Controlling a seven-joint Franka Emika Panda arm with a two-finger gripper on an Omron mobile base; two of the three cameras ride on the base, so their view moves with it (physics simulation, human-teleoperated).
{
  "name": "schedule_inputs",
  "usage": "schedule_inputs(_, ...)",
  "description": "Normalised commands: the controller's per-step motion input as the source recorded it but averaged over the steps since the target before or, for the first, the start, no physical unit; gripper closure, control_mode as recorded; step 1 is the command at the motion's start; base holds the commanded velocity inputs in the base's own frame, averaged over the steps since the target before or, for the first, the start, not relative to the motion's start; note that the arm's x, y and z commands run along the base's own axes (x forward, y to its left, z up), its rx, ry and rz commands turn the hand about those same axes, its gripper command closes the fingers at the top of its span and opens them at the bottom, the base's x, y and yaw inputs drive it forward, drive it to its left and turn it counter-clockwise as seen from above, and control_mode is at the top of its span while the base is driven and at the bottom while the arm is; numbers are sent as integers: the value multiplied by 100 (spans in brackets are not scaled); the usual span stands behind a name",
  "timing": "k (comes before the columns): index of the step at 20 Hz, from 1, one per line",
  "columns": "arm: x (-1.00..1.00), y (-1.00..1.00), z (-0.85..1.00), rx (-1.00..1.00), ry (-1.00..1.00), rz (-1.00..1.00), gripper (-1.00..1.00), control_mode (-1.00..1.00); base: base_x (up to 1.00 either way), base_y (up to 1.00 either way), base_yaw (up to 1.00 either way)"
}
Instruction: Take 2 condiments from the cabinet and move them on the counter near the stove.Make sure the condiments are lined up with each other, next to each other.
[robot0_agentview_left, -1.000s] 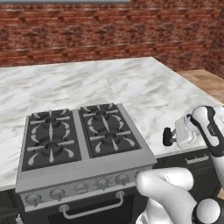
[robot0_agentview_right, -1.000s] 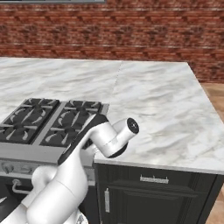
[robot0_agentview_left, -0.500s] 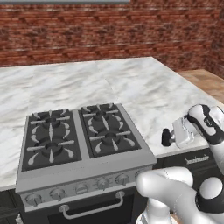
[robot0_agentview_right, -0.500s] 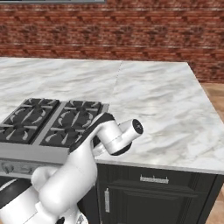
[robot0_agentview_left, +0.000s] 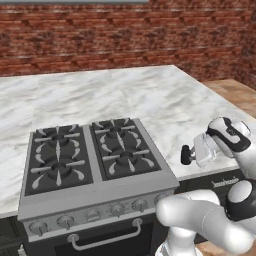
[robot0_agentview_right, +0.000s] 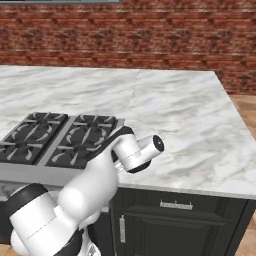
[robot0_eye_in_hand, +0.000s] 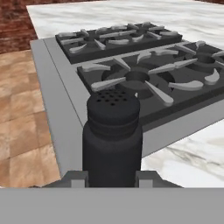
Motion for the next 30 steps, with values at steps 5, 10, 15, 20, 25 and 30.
schedule_inputs(5,26,0,-19,1,0,0,100,-100,0,0,0)
schedule_inputs(10,29,0,-14,2,0,0,100,-100,0,0,0)
schedule_inputs(15,31,0,-18,1,0,0,100,-100,0,0,0)
schedule_inputs(20,32,0,-23,0,0,0,100,-100,0,0,0)
schedule_inputs(25,29,-1,-21,0,0,0,100,-100,0,0,0)
schedule_inputs(30,28,-10,-17,0,0,0,100,-100,0,0,0)
